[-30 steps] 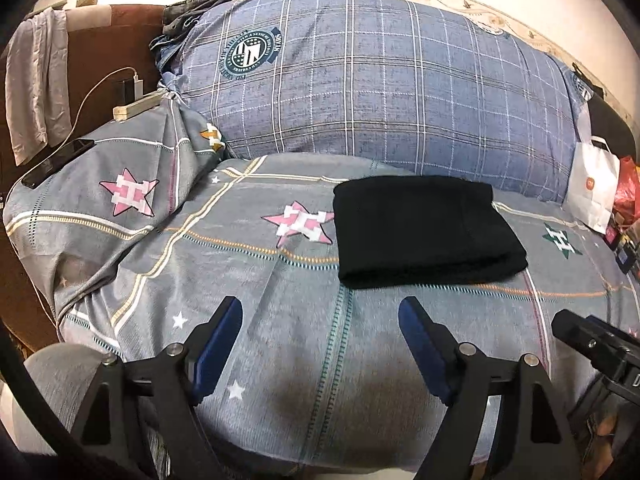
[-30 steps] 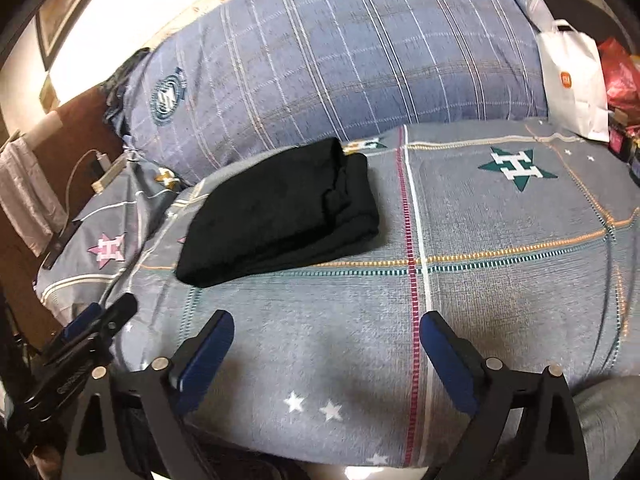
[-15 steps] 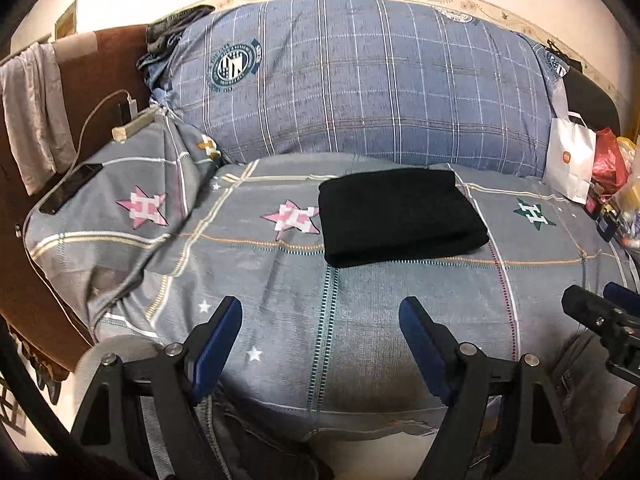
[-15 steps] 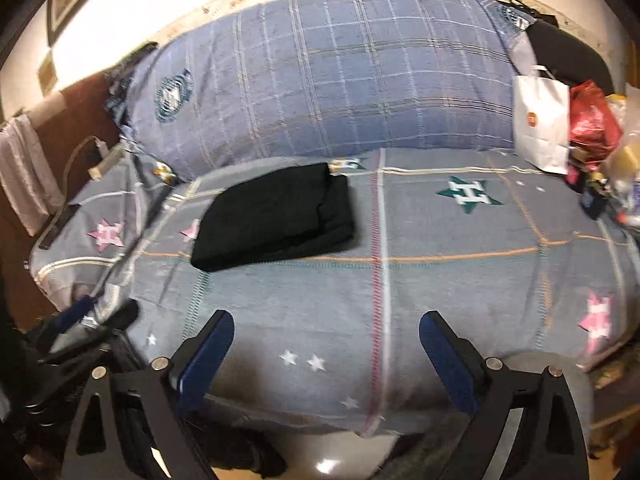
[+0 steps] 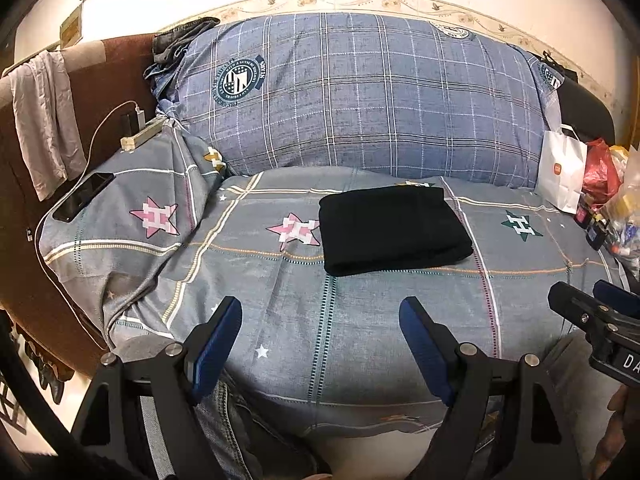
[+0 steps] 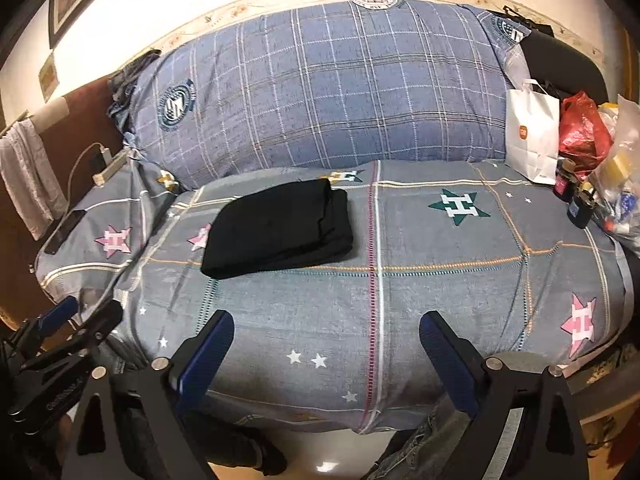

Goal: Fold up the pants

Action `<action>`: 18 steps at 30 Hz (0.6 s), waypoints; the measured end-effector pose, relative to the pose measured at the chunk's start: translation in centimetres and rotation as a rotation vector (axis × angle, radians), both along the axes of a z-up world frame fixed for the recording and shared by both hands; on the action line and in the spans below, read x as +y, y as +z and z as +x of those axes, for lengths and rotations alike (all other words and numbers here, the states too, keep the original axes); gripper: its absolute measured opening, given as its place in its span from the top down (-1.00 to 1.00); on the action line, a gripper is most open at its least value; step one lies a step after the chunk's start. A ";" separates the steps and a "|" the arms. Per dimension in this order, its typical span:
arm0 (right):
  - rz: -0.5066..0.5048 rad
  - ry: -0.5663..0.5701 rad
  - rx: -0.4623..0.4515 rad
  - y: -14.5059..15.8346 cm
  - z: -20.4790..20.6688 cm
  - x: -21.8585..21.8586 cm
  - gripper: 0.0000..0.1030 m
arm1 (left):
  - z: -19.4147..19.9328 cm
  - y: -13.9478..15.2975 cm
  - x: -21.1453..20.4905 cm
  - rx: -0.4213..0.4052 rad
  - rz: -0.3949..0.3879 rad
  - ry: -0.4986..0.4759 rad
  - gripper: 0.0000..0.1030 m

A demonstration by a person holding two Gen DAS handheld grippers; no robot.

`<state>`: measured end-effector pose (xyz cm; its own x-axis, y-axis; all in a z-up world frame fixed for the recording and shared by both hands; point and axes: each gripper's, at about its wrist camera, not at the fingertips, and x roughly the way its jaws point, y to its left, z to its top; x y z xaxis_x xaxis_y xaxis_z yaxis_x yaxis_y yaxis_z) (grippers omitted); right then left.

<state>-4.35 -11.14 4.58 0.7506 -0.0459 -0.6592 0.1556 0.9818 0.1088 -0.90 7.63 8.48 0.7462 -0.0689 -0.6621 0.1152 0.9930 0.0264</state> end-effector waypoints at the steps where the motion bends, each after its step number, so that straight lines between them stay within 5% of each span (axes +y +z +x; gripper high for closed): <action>1: -0.002 0.003 -0.003 0.1 -0.1 0.0 -0.86 | 0.0 0.0 -0.1 0.005 0.000 -0.001 -0.58; 18: 0.023 0.002 -0.007 0.3 -0.2 -0.1 -0.86 | 0.1 -0.2 -0.1 0.027 0.004 -0.002 -0.58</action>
<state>-4.56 -11.26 4.84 0.7556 -0.0291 -0.6544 0.1526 0.9793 0.1327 -0.78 7.56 8.29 0.7280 -0.0679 -0.6822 0.1181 0.9926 0.0272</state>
